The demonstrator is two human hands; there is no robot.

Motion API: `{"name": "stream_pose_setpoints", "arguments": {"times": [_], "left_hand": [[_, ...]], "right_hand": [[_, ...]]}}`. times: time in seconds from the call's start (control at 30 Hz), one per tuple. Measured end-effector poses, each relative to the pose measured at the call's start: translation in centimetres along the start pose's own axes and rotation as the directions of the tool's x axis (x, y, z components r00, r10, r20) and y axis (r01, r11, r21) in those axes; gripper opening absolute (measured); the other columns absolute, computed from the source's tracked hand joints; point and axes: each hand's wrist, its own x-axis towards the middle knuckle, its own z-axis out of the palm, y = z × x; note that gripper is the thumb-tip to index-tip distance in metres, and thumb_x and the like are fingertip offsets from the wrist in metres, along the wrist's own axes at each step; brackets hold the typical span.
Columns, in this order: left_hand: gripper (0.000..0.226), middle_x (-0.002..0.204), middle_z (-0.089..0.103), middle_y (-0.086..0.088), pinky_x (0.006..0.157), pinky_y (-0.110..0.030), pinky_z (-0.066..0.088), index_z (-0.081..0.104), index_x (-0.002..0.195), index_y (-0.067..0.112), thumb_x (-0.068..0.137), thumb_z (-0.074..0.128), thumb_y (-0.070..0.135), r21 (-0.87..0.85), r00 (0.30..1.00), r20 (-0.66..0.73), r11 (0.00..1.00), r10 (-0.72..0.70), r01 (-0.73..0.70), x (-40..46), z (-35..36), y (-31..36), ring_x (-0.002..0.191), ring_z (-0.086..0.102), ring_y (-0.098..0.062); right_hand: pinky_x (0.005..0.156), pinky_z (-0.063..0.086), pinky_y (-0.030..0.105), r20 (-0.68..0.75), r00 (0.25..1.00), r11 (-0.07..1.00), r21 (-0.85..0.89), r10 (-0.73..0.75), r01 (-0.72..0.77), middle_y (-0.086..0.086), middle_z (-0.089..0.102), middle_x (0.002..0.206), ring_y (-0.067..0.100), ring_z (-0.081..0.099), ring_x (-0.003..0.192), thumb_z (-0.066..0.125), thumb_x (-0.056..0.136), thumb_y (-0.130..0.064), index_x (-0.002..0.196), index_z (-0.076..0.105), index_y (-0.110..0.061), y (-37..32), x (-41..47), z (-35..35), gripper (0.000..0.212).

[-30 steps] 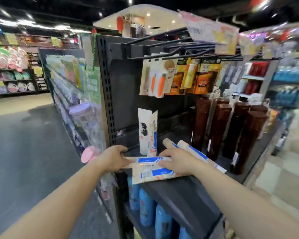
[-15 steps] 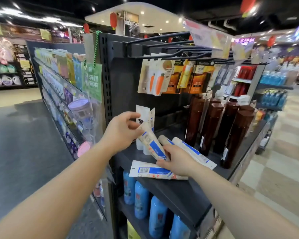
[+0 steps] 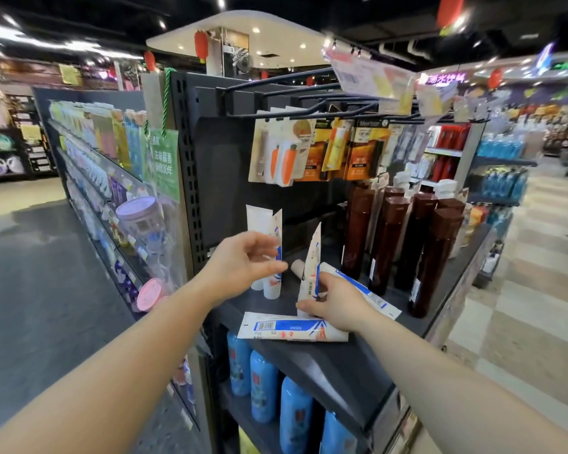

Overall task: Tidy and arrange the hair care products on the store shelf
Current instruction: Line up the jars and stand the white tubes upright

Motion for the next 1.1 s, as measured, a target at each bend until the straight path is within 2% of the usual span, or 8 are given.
{"name": "stream_pose_setpoints", "arguments": {"times": [0.13,0.23,0.37,0.53,0.67,0.8,0.97,1.1], "left_hand": [[0.048,0.111,0.067,0.014,0.100,-0.030,0.048,0.064,0.105,0.036,0.063,0.087,0.038,0.235,0.971,0.220,0.971,-0.091,0.038,-0.9,-0.6,-4.0,0.108,0.061,-0.004],[0.074,0.127,0.052,0.021,0.108,-0.027,0.037,0.055,0.126,0.038,0.059,0.086,0.048,0.488,0.901,0.376,0.873,-0.218,0.008,-1.4,-0.4,-5.8,0.120,0.047,0.000],[0.076,0.124,0.049,0.016,0.106,-0.025,0.036,0.053,0.130,0.034,0.062,0.084,0.047,0.595,0.888,0.406,0.800,-0.214,-0.080,-1.4,0.4,-6.5,0.116,0.045,-0.003],[0.058,0.111,0.054,0.017,0.097,-0.026,0.044,0.061,0.117,0.035,0.065,0.084,0.043,0.582,0.890,0.405,0.810,-0.206,-0.077,-1.4,0.3,-5.5,0.104,0.053,-0.002],[0.056,0.110,0.055,0.017,0.088,-0.017,0.046,0.061,0.117,0.033,0.066,0.085,0.036,0.494,0.922,0.355,0.868,-0.154,-0.045,-1.3,-0.6,-3.4,0.099,0.056,0.000],[0.056,0.102,0.062,0.013,0.072,-0.007,0.045,0.060,0.117,0.030,0.067,0.086,0.028,0.358,0.951,0.303,0.932,-0.055,-0.061,-1.0,-0.7,-0.9,0.084,0.060,0.007],[0.061,0.103,0.063,0.008,0.086,-0.023,0.051,0.053,0.113,0.042,0.064,0.088,0.030,0.227,0.984,0.171,0.970,0.052,-0.091,-1.1,0.5,1.2,0.092,0.063,-0.006],[0.079,0.111,0.062,0.007,0.095,-0.026,0.046,0.046,0.124,0.046,0.059,0.089,0.036,0.032,0.994,0.076,0.996,0.079,-0.081,-1.2,1.6,1.3,0.106,0.060,-0.006]], "right_hand": [[0.092,0.050,0.035,-0.003,1.000,0.999,-0.037,0.024,-0.024,-0.012,0.064,0.102,0.012,0.062,0.098,0.072,0.081,-0.036,0.120,0.055,-0.028,0.2,1.1,0.0,0.043],[0.093,0.050,0.037,0.000,1.000,0.999,-0.038,0.022,-0.022,-0.010,0.066,0.110,0.013,0.063,0.102,0.070,0.082,-0.033,0.125,0.054,-0.029,0.4,1.8,0.2,0.046],[0.097,0.049,0.037,0.008,1.000,1.000,-0.021,0.000,0.000,-0.011,0.066,0.117,0.012,0.061,0.108,0.067,0.084,-0.030,0.132,0.052,-0.031,0.8,2.3,0.3,0.050],[0.097,0.049,0.033,0.030,0.999,0.998,0.056,0.024,-0.026,-0.010,0.066,0.118,0.009,0.062,0.108,0.068,0.084,-0.029,0.131,0.052,-0.023,1.1,2.3,0.0,0.049],[0.079,0.046,0.023,-0.124,0.991,0.998,0.048,0.049,-0.043,-0.011,0.066,0.099,0.009,0.061,0.093,0.071,0.080,-0.046,0.115,0.060,-0.020,0.0,-0.1,-2.0,0.045],[0.082,0.046,0.020,0.211,0.978,0.985,-0.167,0.004,0.032,-0.017,0.064,0.103,0.002,0.058,0.094,0.076,0.066,-0.059,0.111,0.066,-0.036,-0.8,-3.5,-3.8,0.052],[0.062,0.037,0.009,0.170,0.974,0.962,-0.202,-0.148,0.182,-0.017,0.066,0.096,-0.005,0.056,0.079,0.075,0.078,-0.042,0.112,0.065,-0.033,-0.3,-4.2,-3.6,0.037],[0.074,0.040,0.003,0.150,0.974,0.985,0.000,-0.173,0.175,-0.019,0.068,0.100,-0.016,0.058,0.083,0.066,0.088,-0.031,0.117,0.062,-0.031,0.6,-4.5,-2.8,0.029]]}}
